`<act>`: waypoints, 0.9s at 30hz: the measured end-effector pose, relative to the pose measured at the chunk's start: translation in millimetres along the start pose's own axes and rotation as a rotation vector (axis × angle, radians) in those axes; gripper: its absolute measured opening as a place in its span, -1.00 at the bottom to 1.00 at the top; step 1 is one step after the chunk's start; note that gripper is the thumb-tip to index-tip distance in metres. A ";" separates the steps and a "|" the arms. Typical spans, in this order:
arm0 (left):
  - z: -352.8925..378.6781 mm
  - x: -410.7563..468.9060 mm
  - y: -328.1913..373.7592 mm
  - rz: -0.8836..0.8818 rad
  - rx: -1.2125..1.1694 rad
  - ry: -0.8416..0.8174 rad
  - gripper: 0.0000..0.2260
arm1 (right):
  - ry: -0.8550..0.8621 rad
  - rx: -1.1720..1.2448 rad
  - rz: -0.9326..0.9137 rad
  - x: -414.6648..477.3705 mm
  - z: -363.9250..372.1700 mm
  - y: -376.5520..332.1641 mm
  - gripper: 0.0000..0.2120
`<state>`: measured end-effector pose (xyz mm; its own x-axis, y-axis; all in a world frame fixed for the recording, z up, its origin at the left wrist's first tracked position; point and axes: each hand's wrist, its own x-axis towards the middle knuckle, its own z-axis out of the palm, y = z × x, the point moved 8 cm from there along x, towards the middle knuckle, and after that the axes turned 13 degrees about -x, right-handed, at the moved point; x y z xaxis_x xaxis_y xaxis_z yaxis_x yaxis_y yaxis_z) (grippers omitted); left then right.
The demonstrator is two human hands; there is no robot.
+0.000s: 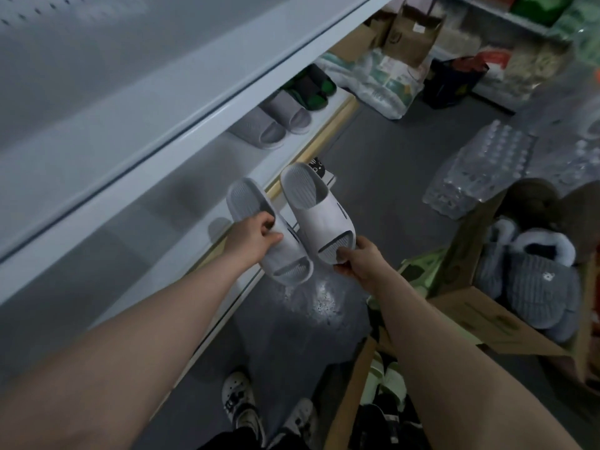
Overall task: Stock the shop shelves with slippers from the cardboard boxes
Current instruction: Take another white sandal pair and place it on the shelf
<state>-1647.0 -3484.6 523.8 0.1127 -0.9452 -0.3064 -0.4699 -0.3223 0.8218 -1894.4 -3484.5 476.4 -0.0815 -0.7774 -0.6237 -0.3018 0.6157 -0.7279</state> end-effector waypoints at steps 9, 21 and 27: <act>-43.4 36.8 -55.3 -0.145 0.015 0.046 -0.39 | -0.129 -0.059 -0.002 55.2 75.3 -30.9 -0.70; -87.0 140.7 -98.2 -0.260 0.199 0.264 -0.42 | -0.344 -0.217 -0.181 193.5 170.6 -135.1 -0.42; -88.8 180.0 -109.7 -0.304 0.227 0.340 -0.45 | -0.402 -0.280 -0.254 247.0 200.5 -150.2 -0.40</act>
<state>-1497.4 -3623.9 421.2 0.5345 -0.7859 -0.3110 -0.5455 -0.6018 0.5833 -1678.8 -3743.1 374.6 0.3796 -0.7526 -0.5380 -0.5103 0.3148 -0.8003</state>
